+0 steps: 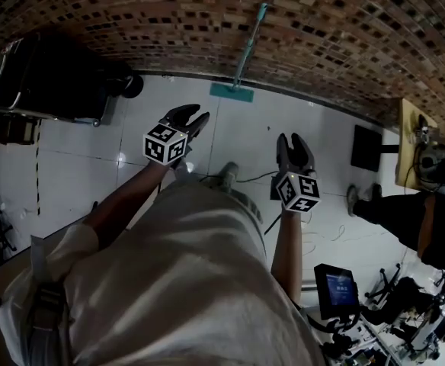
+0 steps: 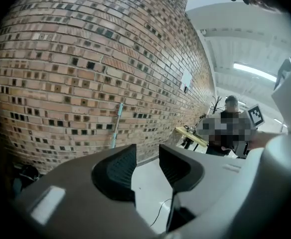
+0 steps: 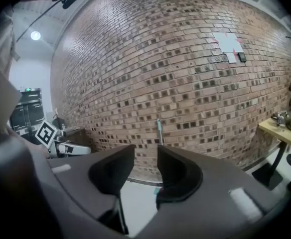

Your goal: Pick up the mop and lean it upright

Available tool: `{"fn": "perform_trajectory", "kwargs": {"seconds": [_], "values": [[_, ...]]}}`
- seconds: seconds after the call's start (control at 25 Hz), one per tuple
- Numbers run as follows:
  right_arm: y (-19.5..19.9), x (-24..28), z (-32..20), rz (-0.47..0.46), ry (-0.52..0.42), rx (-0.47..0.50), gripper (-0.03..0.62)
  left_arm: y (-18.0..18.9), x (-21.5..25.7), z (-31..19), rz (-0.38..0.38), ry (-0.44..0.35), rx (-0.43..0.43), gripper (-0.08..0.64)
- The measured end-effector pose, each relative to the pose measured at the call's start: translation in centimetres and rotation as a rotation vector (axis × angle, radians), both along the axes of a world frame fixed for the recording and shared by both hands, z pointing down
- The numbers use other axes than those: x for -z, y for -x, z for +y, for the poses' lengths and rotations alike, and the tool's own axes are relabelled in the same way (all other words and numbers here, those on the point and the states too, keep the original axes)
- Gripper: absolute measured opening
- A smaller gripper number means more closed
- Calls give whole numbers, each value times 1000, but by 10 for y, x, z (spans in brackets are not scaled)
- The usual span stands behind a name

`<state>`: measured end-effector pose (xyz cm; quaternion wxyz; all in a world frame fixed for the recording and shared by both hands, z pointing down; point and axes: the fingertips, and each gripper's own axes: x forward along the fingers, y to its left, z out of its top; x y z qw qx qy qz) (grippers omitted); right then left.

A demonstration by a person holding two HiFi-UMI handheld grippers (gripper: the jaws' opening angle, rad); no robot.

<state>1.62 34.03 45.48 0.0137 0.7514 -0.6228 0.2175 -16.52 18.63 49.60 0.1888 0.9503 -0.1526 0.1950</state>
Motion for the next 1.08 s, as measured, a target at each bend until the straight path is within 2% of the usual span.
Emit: {"fn": "perform_trajectory", "kwargs": {"seconds": [0.12,0.36,0.56,0.88,0.96,1.08], "values": [[16,-3,-6,-10,-25,8,99,12,-6,-9,-11,16,-10,162],[39,3,-27,39,-45,14,73,21,-17,-9,-48,38,-81,161],[51,11,-41,-10,-115,18,66,13,-14,-14,-36,38,-115,161],[46,13,-49,49,-91,2,56,4,-3,-51,-29,-4,-113,163],[43,13,-49,105,-65,7,46,5,-3,-60,-33,-5,-98,163],[48,12,-52,269,11,50,46,8,-4,-68,-39,-2,-80,163]]}}
